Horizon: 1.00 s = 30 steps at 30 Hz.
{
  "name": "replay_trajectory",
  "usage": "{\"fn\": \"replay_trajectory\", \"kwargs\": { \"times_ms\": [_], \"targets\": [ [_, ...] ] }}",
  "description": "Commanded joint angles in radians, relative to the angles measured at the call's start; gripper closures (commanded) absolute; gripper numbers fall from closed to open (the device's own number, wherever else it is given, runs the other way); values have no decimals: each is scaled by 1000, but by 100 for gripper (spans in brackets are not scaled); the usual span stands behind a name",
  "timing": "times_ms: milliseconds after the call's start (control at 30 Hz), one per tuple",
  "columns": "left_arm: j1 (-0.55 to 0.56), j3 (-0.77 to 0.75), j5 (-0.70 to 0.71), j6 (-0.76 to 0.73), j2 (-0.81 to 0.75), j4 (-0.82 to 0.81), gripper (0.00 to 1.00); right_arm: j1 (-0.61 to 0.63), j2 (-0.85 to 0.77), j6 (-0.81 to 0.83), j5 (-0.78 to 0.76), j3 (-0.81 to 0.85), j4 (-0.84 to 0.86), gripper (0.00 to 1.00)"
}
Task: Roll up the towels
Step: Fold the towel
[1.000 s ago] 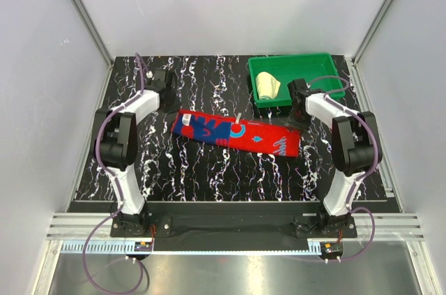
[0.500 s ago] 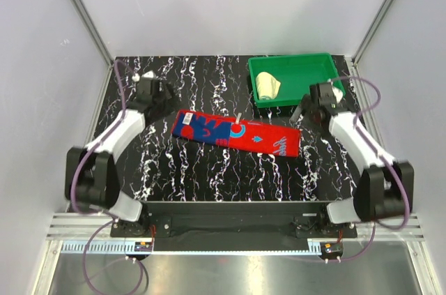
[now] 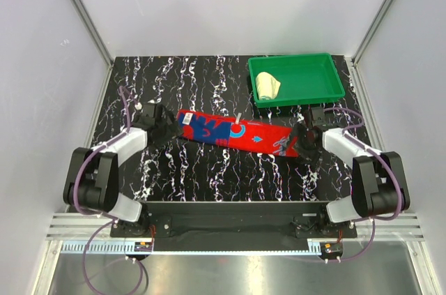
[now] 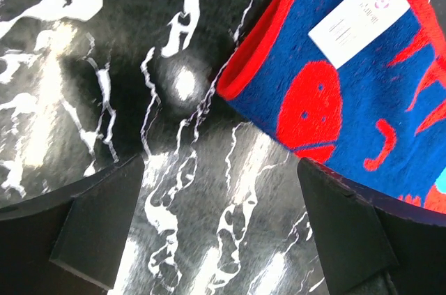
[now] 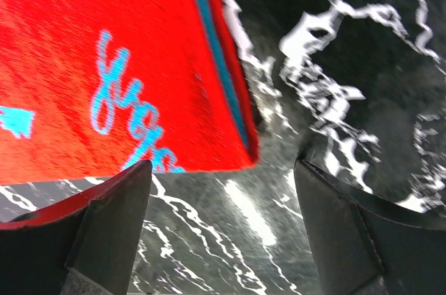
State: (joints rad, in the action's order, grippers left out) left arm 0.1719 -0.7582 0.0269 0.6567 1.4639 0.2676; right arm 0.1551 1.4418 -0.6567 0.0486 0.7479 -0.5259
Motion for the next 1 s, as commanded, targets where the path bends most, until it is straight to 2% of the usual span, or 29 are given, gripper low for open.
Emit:
{"fn": "replay_trajectory", "kwargs": {
  "times_ms": [0, 67, 167, 200, 267, 300, 333, 367, 400, 467, 500, 567, 733, 967],
  "targets": [
    [1, -4, -22, 27, 35, -120, 1, 1, 46, -14, 37, 8, 98, 11],
    [1, -12, -21, 32, 68, -139, 1, 1, 63, -12, 33, 10, 107, 12],
    [1, -32, -21, 35, 119, -156, 12, 1, 83, -9, 30, 16, 116, 15],
    [1, -42, -21, 35, 130, -160, 25, 3, 97, -6, 27, 19, 118, 15],
    [1, -52, -21, 38, 160, -169, 37, 1, 107, -4, 23, 28, 116, 17],
    [1, -61, -47, 38, 170, -172, 52, 1, 115, -4, 22, 30, 118, 20],
    [1, -66, -50, 38, 177, -174, 59, 3, 120, -3, 20, 33, 116, 23],
    [1, -69, -53, 37, 190, -177, 68, 1, 126, -3, 20, 37, 116, 26],
    [1, -72, -53, 37, 191, -177, 83, 1, 127, -3, 20, 39, 113, 33],
    [1, -72, -51, 31, 188, -168, 97, 3, 134, -7, 23, 39, 112, 41],
    [3, -70, -44, 29, 184, -159, 100, 1, 134, -9, 26, 39, 112, 51],
    [1, -59, -39, 32, 158, -142, 100, 1, 137, -11, 33, 42, 109, 61],
    [1, 32, -30, 61, 56, -104, 100, 1, 135, -11, 4, 67, 63, 73],
    [6, 217, -30, 110, -210, -47, 100, 1, 138, 9, -42, 102, 6, 71]
  ]
}}
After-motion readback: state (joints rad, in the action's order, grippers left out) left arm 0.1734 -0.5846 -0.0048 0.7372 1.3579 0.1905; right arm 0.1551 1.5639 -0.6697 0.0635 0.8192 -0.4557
